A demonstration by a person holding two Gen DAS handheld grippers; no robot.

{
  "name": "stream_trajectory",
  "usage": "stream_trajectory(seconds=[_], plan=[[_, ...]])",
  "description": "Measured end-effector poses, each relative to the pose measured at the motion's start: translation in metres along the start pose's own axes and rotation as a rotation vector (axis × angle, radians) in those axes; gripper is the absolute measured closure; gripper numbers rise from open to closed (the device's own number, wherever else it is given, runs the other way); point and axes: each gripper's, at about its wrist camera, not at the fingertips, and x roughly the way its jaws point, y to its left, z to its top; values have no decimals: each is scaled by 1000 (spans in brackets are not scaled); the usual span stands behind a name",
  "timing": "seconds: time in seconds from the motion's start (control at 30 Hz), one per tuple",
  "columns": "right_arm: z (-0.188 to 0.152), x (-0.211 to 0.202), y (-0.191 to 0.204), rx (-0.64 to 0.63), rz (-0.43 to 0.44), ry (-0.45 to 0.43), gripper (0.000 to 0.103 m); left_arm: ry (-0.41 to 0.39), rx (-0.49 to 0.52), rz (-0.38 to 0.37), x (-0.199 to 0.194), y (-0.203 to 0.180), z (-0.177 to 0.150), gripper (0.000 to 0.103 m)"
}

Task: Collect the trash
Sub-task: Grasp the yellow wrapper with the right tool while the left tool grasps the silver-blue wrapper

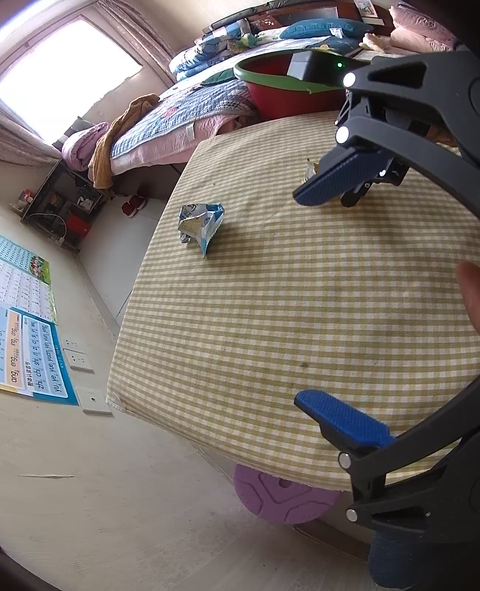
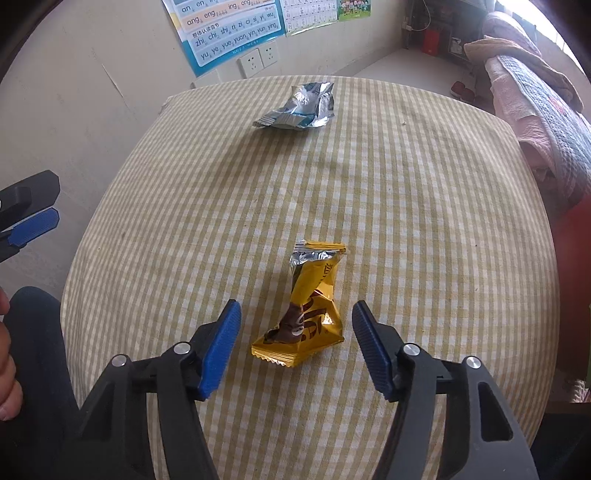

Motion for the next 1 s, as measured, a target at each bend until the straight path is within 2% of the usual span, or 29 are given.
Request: stream_trajectory(seconds=[0.03,0.1,0.13,0.27,0.47,0.7,1.0], plan=[[0,3,0,-1,5,7,57,2,0,0,2,0,1,6],[0,5,-1,-3,8,15,64,6,2,0,5,0,3,6],[0,7,-1,-4,10,18,73,9,3,-1,7,-2,3,6],[4,4,-6,3,21,13,77,17,13,-7,18,-7,8,6],[19,-15,-14,15,29,-35,78,18,45,-18,31,-24,19,6],[43,-35,-41,49,18,-106,78,13,100,-22,48,-51,42,6],[61,-43,-77,113,23,-150,77,47,157,-15,93,-82,62,6]])
